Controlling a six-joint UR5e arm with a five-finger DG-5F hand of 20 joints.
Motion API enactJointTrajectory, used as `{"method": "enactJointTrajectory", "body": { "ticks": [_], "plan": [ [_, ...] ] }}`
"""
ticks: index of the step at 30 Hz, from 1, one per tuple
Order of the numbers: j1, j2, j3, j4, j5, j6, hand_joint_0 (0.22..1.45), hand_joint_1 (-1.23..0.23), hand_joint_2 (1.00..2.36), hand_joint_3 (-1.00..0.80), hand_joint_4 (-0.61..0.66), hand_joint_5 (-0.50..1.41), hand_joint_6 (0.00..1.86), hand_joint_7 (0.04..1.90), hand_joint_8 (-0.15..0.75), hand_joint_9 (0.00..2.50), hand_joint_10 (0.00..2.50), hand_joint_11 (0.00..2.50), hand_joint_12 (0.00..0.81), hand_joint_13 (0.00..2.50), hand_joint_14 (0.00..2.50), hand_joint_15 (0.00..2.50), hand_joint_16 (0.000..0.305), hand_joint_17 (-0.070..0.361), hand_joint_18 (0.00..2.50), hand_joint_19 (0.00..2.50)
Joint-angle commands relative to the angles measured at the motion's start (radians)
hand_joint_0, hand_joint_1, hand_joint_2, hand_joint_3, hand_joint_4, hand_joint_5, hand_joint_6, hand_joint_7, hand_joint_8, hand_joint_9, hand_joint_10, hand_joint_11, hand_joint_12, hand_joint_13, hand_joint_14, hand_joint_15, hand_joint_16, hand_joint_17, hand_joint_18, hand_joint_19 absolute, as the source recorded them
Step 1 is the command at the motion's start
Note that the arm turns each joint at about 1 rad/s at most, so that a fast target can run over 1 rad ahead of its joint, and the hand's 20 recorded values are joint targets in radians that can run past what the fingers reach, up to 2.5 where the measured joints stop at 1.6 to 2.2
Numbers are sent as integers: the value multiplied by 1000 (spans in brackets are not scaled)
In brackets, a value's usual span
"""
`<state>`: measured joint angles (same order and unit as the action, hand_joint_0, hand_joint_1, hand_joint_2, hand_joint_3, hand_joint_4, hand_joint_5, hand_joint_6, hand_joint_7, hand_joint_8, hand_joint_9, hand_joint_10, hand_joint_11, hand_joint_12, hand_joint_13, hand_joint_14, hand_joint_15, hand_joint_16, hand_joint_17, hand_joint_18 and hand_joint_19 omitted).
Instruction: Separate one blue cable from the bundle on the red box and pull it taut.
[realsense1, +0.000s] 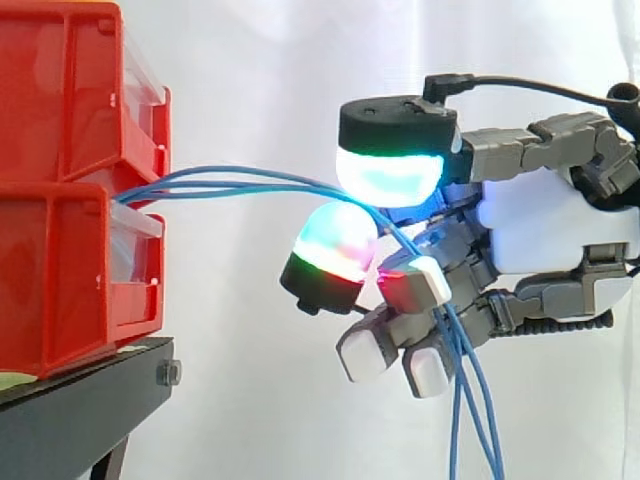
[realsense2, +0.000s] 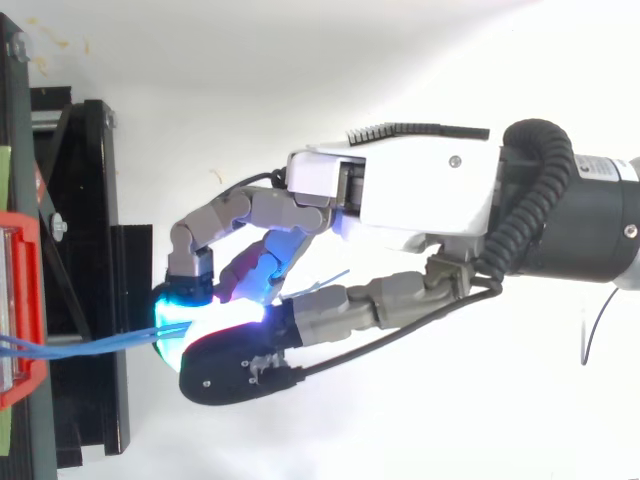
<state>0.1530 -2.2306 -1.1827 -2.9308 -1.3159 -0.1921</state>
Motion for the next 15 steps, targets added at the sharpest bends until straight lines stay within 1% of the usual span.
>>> {"method": "enactJointTrajectory", "body": {
  "ticks": [1,5,6,7,9,10,13,15],
  "plan": [
    [-1,3,0,-1,1,-4,698,-659,1014,-51,206,-114,621,1117,330,1046,14,919,351,802,13,389,41,92,839,503],
    [0,3,0,-1,4,-6,735,-762,1016,-39,170,-134,665,1062,307,990,16,931,333,785,13,395,38,86,810,501],
    [-1,9,0,-2,4,-6,745,-794,1017,-61,166,-141,685,1032,303,971,13,936,328,777,12,398,38,85,803,498],
    [0,17,0,-1,4,-6,746,-795,1016,-67,166,-145,694,1015,303,969,16,936,326,776,12,393,38,86,805,492],
    [0,20,0,-1,4,-15,756,-818,1016,-138,157,-153,717,979,301,954,16,940,325,768,14,397,38,85,802,480],
    [0,26,0,-2,4,-24,755,-826,1017,-148,161,-154,721,980,301,951,15,945,325,768,12,392,37,84,802,486],
    [-3,32,0,-1,6,-52,776,-831,1014,-252,180,-162,743,919,299,927,14,914,325,765,12,387,37,83,795,471],
    [-4,34,0,-1,6,-69,776,-848,1014,-283,176,-165,748,905,297,920,14,918,325,765,12,392,37,83,799,458]
  ]
}}
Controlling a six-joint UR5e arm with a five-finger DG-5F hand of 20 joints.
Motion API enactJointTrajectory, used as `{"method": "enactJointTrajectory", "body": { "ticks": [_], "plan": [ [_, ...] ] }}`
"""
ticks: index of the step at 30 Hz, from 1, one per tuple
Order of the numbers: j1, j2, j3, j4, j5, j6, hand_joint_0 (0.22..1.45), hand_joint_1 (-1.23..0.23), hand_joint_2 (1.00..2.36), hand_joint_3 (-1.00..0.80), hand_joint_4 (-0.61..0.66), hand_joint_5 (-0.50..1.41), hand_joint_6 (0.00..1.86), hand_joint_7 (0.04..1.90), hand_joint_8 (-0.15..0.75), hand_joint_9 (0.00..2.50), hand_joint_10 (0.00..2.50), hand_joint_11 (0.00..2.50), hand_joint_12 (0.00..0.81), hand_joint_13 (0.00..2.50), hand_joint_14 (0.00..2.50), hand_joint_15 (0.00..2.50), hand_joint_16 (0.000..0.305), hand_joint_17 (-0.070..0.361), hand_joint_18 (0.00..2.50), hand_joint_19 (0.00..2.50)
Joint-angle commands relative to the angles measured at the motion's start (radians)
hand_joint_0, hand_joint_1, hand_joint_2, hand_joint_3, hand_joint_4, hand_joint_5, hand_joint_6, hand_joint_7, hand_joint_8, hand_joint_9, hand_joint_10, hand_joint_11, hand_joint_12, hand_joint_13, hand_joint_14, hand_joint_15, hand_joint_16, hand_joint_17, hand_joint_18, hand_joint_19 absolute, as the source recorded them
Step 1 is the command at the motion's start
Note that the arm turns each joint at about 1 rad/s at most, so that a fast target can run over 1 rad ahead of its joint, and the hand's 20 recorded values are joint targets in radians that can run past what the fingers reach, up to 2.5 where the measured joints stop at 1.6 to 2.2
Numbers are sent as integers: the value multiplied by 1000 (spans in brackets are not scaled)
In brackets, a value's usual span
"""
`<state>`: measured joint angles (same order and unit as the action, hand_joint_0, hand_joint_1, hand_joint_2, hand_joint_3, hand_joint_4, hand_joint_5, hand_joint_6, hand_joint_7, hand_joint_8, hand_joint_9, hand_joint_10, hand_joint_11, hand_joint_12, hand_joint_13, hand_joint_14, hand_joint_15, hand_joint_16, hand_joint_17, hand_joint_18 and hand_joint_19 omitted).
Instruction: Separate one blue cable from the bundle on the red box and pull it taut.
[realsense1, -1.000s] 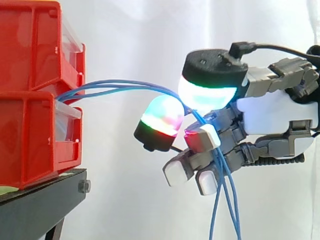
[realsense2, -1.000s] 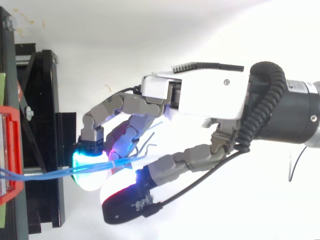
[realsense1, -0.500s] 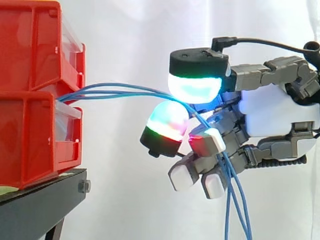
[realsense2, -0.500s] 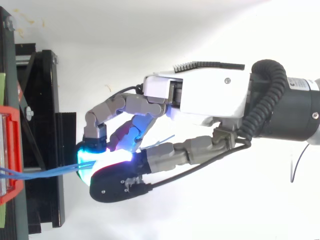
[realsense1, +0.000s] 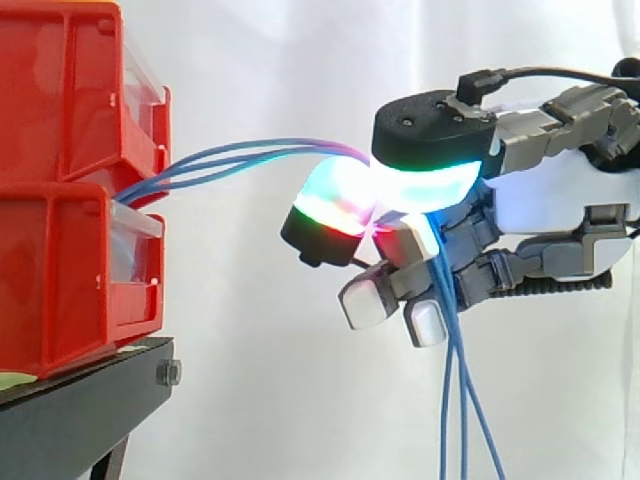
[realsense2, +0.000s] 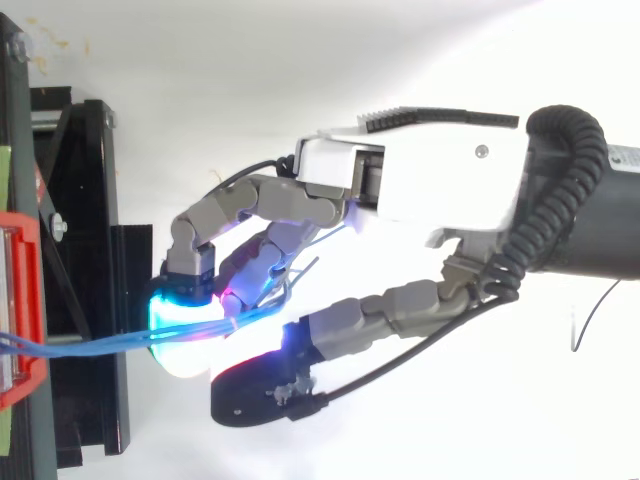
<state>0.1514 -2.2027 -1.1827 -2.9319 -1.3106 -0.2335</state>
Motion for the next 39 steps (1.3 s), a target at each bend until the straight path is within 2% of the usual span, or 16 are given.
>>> {"method": "enactJointTrajectory", "body": {
  "ticks": [1,4,7,10,14,16,19,23,24,26,28,30,33,36,37,39],
  "plan": [
    [-3,8,0,0,1,-29,738,-854,1014,-294,177,-172,759,889,297,915,15,917,326,769,12,384,37,83,813,450],
    [-4,8,0,0,1,-30,576,-750,1006,-408,186,-179,773,859,309,889,13,889,337,754,12,396,40,89,807,509],
    [-4,8,0,0,2,-32,540,-577,1001,-481,184,-151,746,937,320,896,15,861,342,766,12,405,41,93,825,517],
    [-3,8,0,0,2,-32,551,-500,1002,-467,173,-142,734,977,322,905,13,844,344,780,11,398,41,92,830,530],
    [-3,8,0,0,2,-32,601,-566,1010,-336,162,-141,736,1000,318,919,13,916,341,796,14,417,40,89,831,538],
    [-3,8,0,0,2,-32,607,-716,1012,-232,186,-166,798,900,335,903,11,974,361,810,12,419,43,97,874,506],
    [-3,8,0,0,4,-32,625,-769,1013,-153,168,-178,829,887,339,882,10,973,369,814,11,416,44,100,897,483],
    [0,8,0,-3,4,-32,659,-796,1017,-153,130,-190,848,832,316,848,12,993,345,790,12,419,41,91,863,493],
    [0,8,0,-3,4,-32,685,-865,1017,-189,151,-198,856,819,308,833,12,1002,340,782,12,416,40,91,861,478],
    [0,8,0,-3,4,-32,669,-885,1010,-336,159,-199,856,842,307,831,12,993,339,783,12,416,40,90,860,482],
    [0,8,0,-3,4,-30,607,-849,1002,-464,161,-196,855,841,306,854,13,1007,337,790,13,425,40,89,858,501],
    [0,8,0,-3,2,-29,528,-664,1000,-500,165,-163,828,896,332,933,12,988,350,817,12,423,42,95,918,531],
    [0,8,0,-3,2,-27,549,-439,1001,-488,150,-129,772,989,335,1004,14,923,351,844,14,427,42,94,917,573],
    [0,8,0,-3,4,-29,600,-456,1008,-381,130,-122,754,1043,332,1036,15,920,348,864,13,438,40,91,918,599],
    [0,8,0,-3,4,-29,606,-515,1013,-284,144,-135,764,990,340,1018,15,904,360,875,12,433,42,96,941,570],
    [0,8,0,-3,2,-27,612,-566,1013,-217,163,-148,784,927,346,996,12,895,372,886,12,432,45,101,965,544]
  ]
}}
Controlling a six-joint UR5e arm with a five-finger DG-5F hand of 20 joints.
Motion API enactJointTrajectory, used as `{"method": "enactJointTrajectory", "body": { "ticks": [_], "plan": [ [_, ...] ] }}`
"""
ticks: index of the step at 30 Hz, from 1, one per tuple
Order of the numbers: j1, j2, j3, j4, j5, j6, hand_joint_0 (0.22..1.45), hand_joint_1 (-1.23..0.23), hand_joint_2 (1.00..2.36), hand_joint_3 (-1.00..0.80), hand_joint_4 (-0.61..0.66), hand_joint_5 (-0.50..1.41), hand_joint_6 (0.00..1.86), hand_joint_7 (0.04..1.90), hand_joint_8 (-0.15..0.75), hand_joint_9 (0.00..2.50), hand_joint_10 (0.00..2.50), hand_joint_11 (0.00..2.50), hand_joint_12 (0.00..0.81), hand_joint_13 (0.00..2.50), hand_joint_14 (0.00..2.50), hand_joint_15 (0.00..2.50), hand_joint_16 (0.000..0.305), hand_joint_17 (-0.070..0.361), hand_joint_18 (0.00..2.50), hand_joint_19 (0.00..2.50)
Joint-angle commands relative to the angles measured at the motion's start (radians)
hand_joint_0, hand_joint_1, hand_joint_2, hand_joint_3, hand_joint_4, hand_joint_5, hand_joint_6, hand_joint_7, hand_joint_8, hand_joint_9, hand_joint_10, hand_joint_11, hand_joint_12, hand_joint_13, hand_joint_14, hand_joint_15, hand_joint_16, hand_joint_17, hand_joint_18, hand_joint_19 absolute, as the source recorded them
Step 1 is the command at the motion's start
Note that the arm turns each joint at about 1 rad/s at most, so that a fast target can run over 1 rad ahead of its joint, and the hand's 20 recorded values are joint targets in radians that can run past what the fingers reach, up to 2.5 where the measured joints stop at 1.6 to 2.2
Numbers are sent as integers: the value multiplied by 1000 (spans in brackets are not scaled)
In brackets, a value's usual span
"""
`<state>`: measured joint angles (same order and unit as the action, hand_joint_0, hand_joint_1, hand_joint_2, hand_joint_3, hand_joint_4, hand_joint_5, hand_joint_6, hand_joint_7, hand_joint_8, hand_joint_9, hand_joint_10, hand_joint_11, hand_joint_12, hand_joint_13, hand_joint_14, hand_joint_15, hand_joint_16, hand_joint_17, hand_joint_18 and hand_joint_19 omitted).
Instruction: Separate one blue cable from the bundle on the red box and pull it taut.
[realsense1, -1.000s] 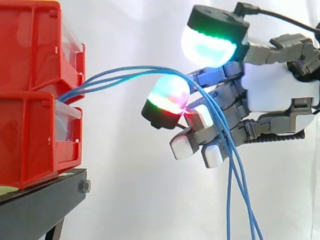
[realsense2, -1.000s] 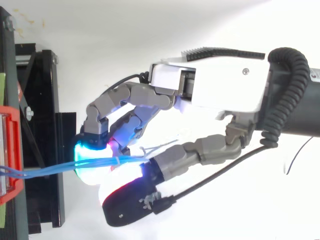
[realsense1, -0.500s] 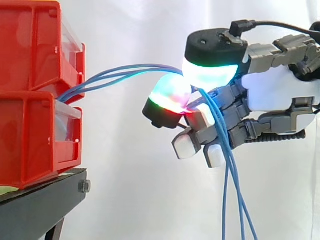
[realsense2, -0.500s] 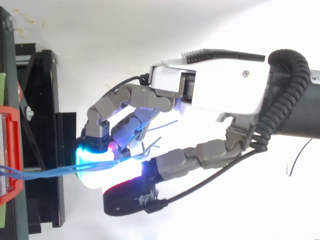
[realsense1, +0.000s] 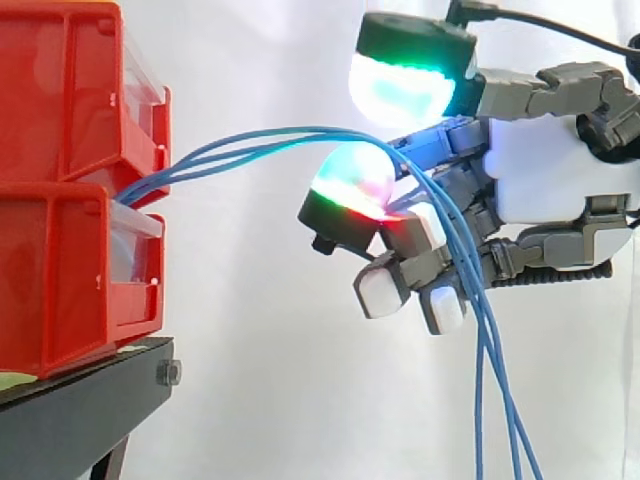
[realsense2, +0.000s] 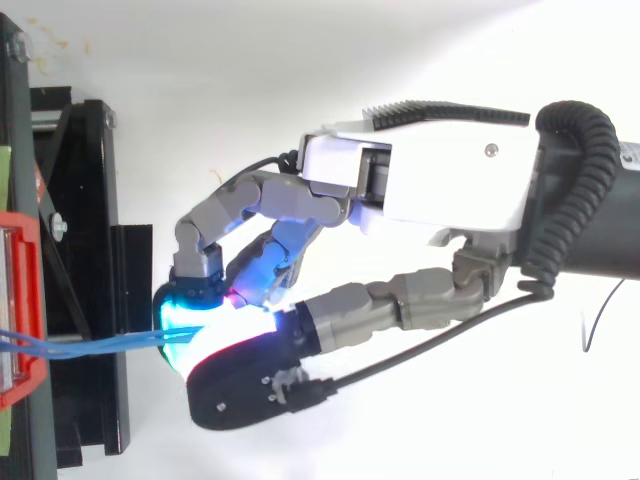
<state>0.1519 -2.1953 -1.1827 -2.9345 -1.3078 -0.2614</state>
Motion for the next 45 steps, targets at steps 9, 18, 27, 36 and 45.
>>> {"method": "enactJointTrajectory", "body": {
  "ticks": [9,18,27,36,45],
  "plan": [
    [-2,0,17,-5,-1,-2,703,-805,1015,-78,155,-188,831,816,323,954,13,970,347,888,13,437,41,91,938,504],
    [-2,0,18,-8,-1,-2,535,-708,1000,-500,178,-171,835,899,334,971,12,936,354,894,13,449,42,94,946,534],
    [-2,0,18,-15,-4,-2,554,-489,1454,-122,194,-103,708,972,352,1181,12,796,400,1086,13,447,53,120,1112,500],
    [-2,2,18,-23,-1,-2,715,-803,1011,47,167,-102,636,1119,323,1125,14,828,360,1026,15,474,44,99,1014,519],
    [2,19,18,-51,-1,-12,602,-756,1013,-252,173,-114,624,1117,324,1081,15,856,352,972,16,487,42,94,983,556]
  ]
}}
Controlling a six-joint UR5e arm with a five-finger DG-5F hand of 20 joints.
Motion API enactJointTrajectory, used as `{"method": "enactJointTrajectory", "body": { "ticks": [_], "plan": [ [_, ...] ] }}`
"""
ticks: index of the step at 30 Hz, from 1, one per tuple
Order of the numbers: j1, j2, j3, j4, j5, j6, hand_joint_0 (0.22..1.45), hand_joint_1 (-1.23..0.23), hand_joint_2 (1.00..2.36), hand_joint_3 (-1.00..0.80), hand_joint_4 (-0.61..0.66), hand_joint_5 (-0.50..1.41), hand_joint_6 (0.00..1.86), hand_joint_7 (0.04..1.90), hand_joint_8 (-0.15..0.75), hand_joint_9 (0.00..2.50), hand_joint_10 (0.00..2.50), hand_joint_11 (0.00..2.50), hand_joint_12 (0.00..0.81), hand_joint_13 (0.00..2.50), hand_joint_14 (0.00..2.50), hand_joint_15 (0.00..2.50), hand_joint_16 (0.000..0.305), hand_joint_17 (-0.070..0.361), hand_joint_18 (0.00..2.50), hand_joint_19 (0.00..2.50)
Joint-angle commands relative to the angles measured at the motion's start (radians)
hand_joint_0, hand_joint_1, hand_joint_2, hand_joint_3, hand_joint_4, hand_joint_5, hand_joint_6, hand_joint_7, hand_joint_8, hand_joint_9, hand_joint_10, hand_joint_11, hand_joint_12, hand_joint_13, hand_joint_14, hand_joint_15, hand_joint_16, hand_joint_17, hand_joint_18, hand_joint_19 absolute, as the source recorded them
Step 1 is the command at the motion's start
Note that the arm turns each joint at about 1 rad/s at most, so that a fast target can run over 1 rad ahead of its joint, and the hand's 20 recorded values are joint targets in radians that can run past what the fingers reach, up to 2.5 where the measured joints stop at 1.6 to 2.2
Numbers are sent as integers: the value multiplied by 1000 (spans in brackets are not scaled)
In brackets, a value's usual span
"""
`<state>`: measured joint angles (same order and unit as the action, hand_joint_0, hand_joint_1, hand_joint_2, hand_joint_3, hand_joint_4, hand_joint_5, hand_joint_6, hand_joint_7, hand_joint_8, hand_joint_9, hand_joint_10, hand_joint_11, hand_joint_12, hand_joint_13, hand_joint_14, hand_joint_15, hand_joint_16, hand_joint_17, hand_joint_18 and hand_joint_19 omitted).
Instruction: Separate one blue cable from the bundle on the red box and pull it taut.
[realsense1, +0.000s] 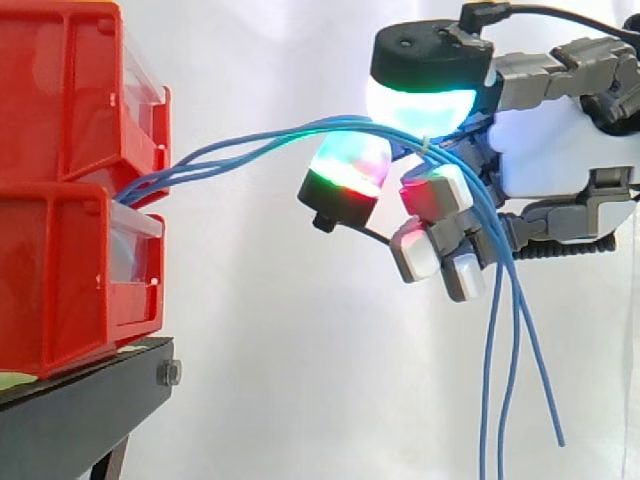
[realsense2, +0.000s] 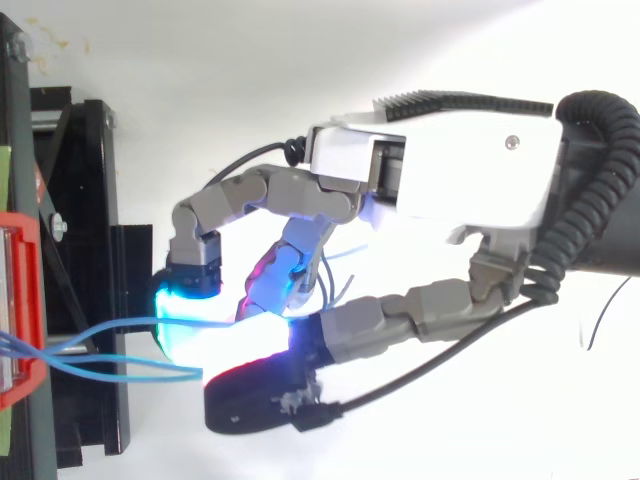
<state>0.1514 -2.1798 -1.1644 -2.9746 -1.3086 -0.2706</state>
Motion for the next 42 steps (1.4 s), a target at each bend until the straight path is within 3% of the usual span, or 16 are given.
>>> {"method": "enactJointTrajectory", "body": {
  "ticks": [1,10,15,25,29,32,33,35,37,40,42],
  "plan": [
    [2,3,0,-9,0,-2,597,-749,1013,-266,164,-113,621,1130,320,1079,15,852,350,970,16,485,41,93,974,563],
    [7,2,0,-11,3,-4,534,-623,1003,-463,171,-103,618,1163,325,1088,16,851,356,960,16,487,41,93,971,581],
    [7,2,0,-11,8,-4,592,-677,1011,-335,147,-104,620,1179,319,1078,17,860,349,950,16,490,39,89,953,580],
    [7,3,0,-11,8,-2,716,-841,1019,-147,144,-142,695,1012,302,1018,15,929,334,903,16,477,38,85,918,513],
    [7,2,0,-11,6,-2,738,-893,1016,-236,137,-159,722,958,292,948,14,941,330,841,14,465,37,84,872,486],
    [7,3,0,-11,6,-2,708,-976,1000,-500,138,-166,728,951,285,903,15,941,330,803,14,457,38,85,852,462],
    [5,3,0,-11,6,-2,690,-970,1000,-500,132,-167,728,950,284,902,15,935,329,799,16,451,38,85,849,470],
    [7,3,0,-11,6,-2,622,-951,1000,-500,145,-162,733,944,287,901,15,939,330,796,14,458,38,85,846,480],
    [7,3,0,-11,6,-2,525,-787,1000,-500,174,-138,716,983,315,939,14,907,353,809,15,463,41,93,868,519],
    [7,3,0,-11,6,-2,510,-600,1000,-500,170,-122,695,1022,327,970,15,882,360,836,13,469,42,95,883,538],
    [7,3,0,-11,6,-2,580,-457,1003,-452,142,-108,644,1118,309,990,16,853,341,829,15,473,39,88,859,597]
  ]
}}
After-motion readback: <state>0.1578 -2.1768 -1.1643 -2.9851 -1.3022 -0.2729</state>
